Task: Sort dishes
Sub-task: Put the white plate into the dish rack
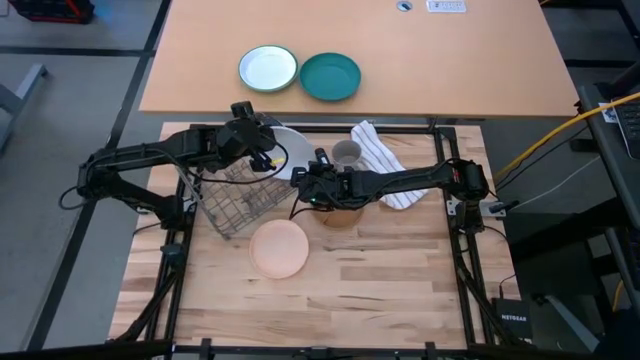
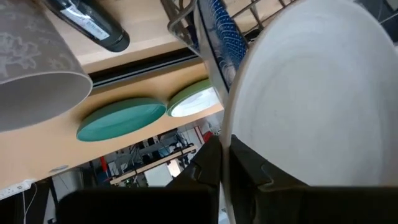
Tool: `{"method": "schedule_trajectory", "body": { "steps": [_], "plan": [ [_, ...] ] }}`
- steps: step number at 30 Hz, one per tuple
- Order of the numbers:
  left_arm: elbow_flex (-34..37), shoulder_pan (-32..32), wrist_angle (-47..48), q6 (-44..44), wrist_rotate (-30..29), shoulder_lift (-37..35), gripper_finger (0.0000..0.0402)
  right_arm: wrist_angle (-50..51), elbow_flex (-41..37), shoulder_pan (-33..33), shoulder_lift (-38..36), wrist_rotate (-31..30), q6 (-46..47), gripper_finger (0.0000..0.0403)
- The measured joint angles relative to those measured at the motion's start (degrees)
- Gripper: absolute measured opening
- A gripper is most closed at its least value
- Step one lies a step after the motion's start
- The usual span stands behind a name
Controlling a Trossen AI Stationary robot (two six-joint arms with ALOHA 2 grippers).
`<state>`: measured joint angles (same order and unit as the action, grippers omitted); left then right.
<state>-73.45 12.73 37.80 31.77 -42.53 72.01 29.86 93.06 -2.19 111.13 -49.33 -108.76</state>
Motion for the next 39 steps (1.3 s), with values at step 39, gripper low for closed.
{"method": "schedule_trajectory", "body": {
  "steps": [39],
  "plan": [
    [1.4,8.8,3.4,41.8,15.2,-8.7,0.0000,-6.1,0.0,-11.1,0.0,-18.5,38.4,0.0163]
  ]
}}
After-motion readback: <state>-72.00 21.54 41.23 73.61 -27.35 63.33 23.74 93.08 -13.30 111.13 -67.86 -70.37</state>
